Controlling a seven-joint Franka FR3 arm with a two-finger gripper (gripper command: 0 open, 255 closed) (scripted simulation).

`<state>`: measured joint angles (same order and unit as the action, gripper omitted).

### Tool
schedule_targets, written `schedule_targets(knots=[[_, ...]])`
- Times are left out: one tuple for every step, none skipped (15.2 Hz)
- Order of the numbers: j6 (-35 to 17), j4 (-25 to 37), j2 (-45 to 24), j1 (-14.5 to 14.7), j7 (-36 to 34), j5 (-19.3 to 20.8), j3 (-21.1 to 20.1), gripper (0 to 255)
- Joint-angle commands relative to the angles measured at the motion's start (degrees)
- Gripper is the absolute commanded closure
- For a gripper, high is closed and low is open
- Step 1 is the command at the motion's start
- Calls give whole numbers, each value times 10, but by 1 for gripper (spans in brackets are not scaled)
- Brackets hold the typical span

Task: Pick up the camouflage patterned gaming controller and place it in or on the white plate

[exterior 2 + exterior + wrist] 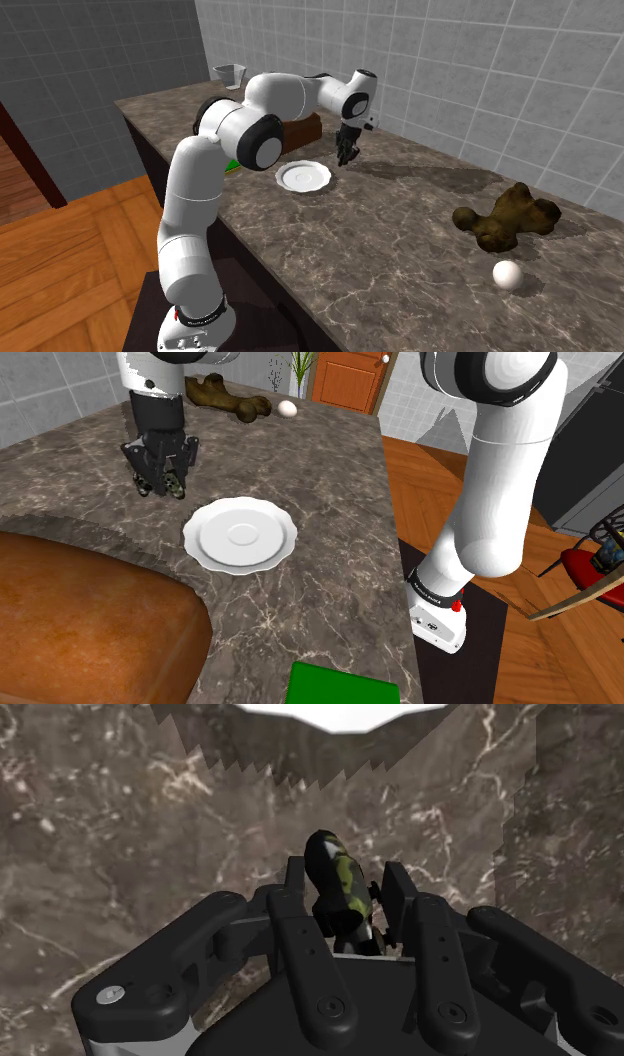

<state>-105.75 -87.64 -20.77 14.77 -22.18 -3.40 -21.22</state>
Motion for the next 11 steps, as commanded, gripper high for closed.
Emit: schedule_targets(knots=[[13,10,4,-1,-1,-1,0,255],[21,17,4,-1,-1,-1,-1,255],[28,24,5,0,-2,-1,-1,255],[35,31,5,0,-3,-1,-1,255],[43,38,5,0,-4,-1,-1,255],[51,46,6,1,-5,-1,-1,255],[58,53,6,1,-6,-1,-1,255],[66,61,5,1,-7,0,-2,255],[74,70,5,2,-8,0,-2,255],[81,78,4,2,-10,0,-2,255],[89,87,4,3,-11,0,-2,255]])
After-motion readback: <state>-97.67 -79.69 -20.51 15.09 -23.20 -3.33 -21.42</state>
